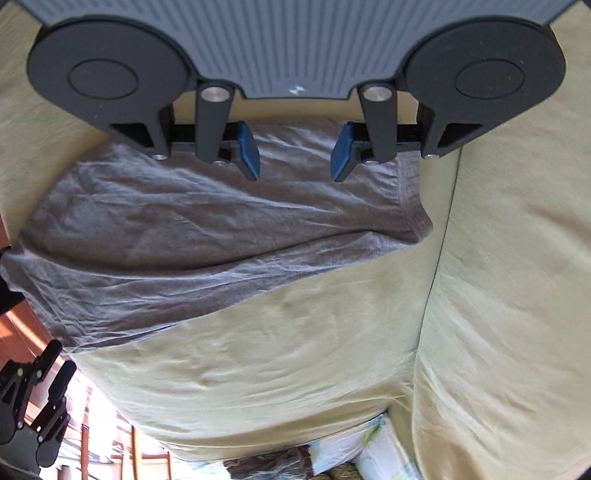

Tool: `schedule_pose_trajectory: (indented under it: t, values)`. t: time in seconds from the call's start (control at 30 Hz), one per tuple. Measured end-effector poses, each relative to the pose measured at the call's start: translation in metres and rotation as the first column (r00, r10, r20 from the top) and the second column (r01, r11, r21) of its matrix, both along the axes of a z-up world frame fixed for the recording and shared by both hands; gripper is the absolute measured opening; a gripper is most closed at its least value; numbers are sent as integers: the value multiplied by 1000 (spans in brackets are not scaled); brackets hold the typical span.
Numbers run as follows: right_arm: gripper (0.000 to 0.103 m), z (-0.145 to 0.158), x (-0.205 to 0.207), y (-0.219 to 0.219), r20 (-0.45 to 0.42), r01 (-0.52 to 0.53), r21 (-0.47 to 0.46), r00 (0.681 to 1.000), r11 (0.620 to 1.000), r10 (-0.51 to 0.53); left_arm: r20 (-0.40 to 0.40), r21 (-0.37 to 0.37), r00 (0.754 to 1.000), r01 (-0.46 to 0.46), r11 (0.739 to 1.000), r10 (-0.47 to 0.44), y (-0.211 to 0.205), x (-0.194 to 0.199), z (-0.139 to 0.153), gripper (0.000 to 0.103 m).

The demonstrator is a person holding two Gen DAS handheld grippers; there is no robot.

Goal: Fold clothes
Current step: 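Lay the pants down lengthwise and open both grippers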

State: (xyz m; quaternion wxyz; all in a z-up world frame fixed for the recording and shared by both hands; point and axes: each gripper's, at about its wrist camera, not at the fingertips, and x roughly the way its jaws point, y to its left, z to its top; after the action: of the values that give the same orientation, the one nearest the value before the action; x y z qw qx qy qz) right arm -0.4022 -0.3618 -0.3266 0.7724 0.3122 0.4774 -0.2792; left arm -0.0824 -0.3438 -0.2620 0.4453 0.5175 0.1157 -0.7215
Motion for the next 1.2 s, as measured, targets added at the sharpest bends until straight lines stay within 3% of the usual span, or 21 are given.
schedule_pose_trajectory:
  t: [0.17,0.27,0.53,0.67,0.8,0.93,1.03,1.2]
  values:
    - [25,-27,-25,-17,110,-150,46,983,988,144,-85,-41,966,-248,968,244,44,-33,-18,50]
    - [25,-35,-43,-24,203,-235,56,954,970,220,-118,-89,942,-324,942,313,58,-52,-32,50]
    - [18,-38,-68,-20,292,-342,-40,895,939,338,-171,-269,955,-281,921,241,85,-79,-46,50]
    - [7,-38,-68,-14,268,-343,-94,895,935,355,-185,-326,961,-258,909,207,97,-92,-41,50]
    - [1,-31,-73,-7,250,-288,-104,919,952,306,-225,-303,944,-304,903,242,121,-111,-26,52]
    - [1,-11,-93,-1,240,-231,-146,935,962,261,-203,-314,951,-288,905,232,152,-138,-17,59]
    - [1,-18,-99,-1,231,-195,-142,947,970,224,-242,-293,936,-323,900,257,166,-154,-16,59]
    - [7,-37,-84,-4,215,-221,-119,946,968,243,-227,-267,923,-365,892,309,176,-181,-33,59]
